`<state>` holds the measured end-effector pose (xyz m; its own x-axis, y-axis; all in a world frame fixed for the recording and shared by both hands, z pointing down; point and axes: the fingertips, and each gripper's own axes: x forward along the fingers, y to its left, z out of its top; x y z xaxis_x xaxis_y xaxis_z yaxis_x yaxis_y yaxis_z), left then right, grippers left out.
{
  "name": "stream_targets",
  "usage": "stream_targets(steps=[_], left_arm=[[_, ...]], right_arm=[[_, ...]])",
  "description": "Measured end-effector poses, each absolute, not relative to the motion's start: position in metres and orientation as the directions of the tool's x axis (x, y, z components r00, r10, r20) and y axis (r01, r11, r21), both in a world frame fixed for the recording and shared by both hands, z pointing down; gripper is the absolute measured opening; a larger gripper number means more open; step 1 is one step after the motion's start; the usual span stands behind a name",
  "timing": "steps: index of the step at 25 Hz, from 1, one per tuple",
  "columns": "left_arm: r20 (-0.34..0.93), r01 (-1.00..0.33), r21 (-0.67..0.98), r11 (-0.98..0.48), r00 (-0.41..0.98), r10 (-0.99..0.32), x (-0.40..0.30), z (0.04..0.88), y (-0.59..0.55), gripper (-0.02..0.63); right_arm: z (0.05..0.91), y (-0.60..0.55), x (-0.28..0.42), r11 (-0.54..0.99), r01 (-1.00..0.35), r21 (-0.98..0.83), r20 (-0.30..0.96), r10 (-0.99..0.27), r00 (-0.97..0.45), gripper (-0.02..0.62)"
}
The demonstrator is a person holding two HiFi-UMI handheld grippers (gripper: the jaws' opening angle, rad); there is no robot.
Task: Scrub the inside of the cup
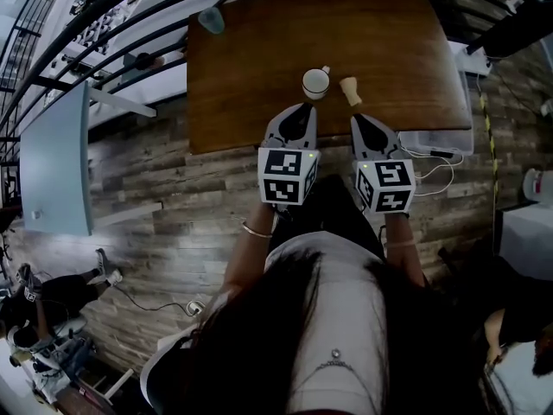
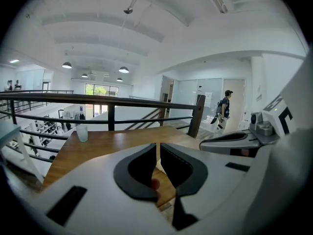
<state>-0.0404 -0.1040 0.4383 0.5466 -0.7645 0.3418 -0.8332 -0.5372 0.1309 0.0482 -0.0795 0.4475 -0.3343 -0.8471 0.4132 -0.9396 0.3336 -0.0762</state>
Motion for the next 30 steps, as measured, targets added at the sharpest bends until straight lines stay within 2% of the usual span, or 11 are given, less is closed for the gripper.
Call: stream_targets(steps=[22, 26, 30], left_arm=[[0.438, -0.895, 0.141, -0.423, 0.439, -0.784, -0.038, 0.504, -0.153, 0.02], [0.459, -0.895, 0.146, -0.422, 0.439, -0.773, -0.037, 0.517, -0.161, 0.064], [0.475, -0.896, 0.151, -0.418, 0.437, -0.764, -0.034, 0.53, -0.164, 0.075]], right_arm=[[0.5, -0.137, 0.063, 0.438, -0.892, -0.113, 0.5, -0.751, -0.432, 0.04], [0.51, -0.147, 0.068, 0.44, -0.889, -0.124, 0.516, -0.737, -0.437, 0.048], [0.522, -0.154, 0.071, 0.447, -0.883, -0.14, 0.536, -0.716, -0.447, 0.077]])
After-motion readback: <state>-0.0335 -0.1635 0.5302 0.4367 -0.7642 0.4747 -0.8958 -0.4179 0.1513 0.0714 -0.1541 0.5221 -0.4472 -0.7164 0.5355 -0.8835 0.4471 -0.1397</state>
